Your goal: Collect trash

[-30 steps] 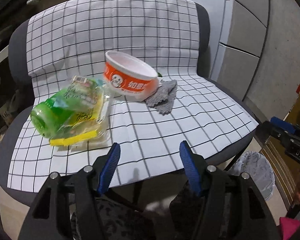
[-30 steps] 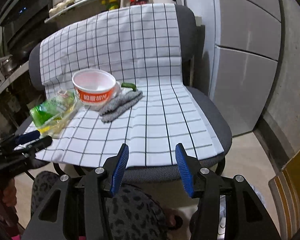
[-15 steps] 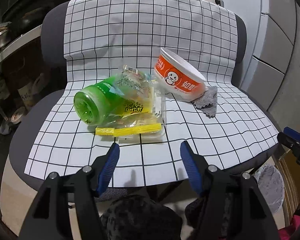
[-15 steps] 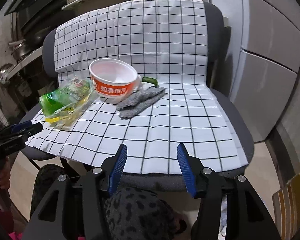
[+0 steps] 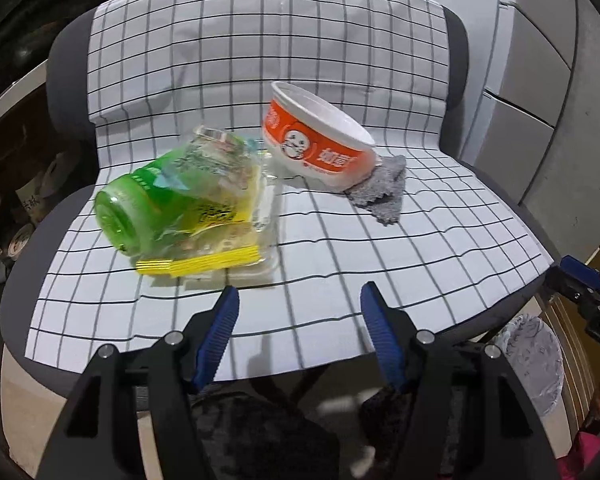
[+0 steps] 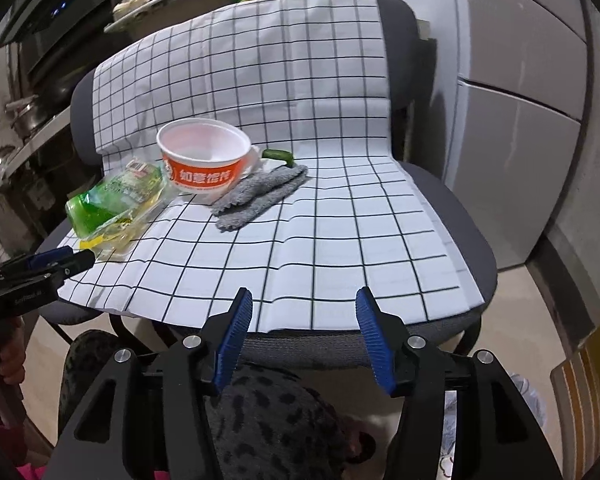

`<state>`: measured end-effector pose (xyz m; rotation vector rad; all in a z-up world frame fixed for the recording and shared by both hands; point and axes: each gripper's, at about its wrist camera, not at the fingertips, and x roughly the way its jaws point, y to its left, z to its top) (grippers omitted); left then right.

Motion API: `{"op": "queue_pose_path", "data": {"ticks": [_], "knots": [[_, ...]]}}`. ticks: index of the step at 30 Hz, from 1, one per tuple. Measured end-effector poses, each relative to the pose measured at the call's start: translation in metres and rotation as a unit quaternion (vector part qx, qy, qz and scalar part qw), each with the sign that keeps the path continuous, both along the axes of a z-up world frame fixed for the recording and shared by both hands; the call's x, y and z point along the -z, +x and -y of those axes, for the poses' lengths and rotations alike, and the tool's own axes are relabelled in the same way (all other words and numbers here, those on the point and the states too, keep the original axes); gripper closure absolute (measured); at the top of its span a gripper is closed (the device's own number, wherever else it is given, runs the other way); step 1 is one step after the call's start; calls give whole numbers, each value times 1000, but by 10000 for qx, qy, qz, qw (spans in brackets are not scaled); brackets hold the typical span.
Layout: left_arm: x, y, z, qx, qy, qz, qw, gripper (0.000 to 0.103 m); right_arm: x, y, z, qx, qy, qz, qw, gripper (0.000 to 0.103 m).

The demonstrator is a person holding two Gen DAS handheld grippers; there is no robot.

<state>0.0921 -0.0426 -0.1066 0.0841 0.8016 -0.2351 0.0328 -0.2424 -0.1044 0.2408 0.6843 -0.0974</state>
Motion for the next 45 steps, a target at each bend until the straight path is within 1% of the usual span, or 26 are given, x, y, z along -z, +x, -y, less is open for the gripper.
{"op": "queue_pose_path", "data": {"ticks": [5,9,14,21,27,29,31,34,38,41,45], "knots": [[-1,1,17,103,0,-6,9999,42,3,-8,7,112,26,47,9999,47],[0,2,26,138,3,-45,9999,42,8,-10,15,178,137,-7,9997,47],[3,5,33,170,-2,-178,9997,42,10,-14,22,252,195,38,9995,46],[-2,6,31,73,-30,-85,9999,42,15,-12,25,237,278,-19,9993,46],[-7,7,3,-264,-32,-19,9996,42,19,0,21,145,353,-49,9993,46],[-10,8,-10,-438,15,31,9990,42,20,10,16,17,381,-69,9992,46],[-12,9,-28,-667,25,69,9977,42,18,21,7,-117,313,-61,9994,46],[-12,11,-56,-989,-57,75,9950,41,11,41,-5,-326,208,-28,9992,46],[-9,12,-88,-1292,-164,43,9915,41,3,64,-22,-540,56,-40,9985,46],[-6,15,-104,-1410,-216,23,9898,40,-1,79,-34,-658,-35,-53,9978,46],[-4,22,-116,-1444,-298,37,9891,39,0,102,-43,-737,-105,-160,9971,46]]}}
